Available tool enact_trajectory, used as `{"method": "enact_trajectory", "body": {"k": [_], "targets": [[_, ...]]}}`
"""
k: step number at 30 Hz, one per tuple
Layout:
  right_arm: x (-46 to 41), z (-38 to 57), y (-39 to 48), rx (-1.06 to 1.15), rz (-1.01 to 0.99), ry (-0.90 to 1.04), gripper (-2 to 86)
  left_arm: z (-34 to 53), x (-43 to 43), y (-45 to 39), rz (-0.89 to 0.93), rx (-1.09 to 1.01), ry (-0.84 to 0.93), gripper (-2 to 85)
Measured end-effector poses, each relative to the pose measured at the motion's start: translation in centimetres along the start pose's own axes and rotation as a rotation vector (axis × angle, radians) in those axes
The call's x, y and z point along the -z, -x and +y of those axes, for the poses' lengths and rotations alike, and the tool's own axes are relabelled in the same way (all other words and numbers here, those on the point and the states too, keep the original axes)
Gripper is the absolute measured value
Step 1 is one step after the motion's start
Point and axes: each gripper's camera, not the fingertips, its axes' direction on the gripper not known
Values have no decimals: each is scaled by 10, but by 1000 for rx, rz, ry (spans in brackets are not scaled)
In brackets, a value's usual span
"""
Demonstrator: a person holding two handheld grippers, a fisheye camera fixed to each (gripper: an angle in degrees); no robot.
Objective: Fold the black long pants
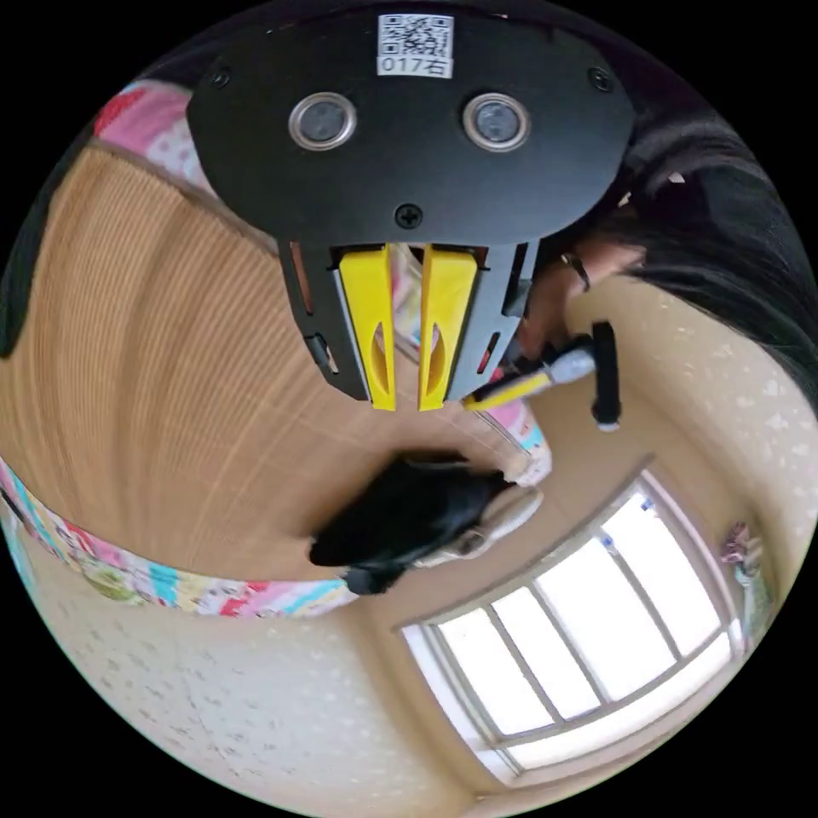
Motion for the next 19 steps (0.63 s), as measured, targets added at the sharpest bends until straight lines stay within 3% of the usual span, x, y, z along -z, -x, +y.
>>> {"method": "enact_trajectory", "body": {"k": [2,4,8,13,16,19], "targets": [[52,55,-65,-196,143,118,66,3,4,5,28,8,5,-10],[114,103,-112,-362,199,86,66,5,6,7,44,15,14,-10],[291,200,-155,-657,460,-225,62,12,12,2,65,-15,24,-10],[439,239,-144,-762,739,-586,87,17,12,-14,4,-89,47,-10],[473,236,-161,-791,683,-649,108,22,12,-13,7,-95,52,-10],[455,213,-192,-763,581,-513,103,27,13,-5,45,-80,60,-10]]}}
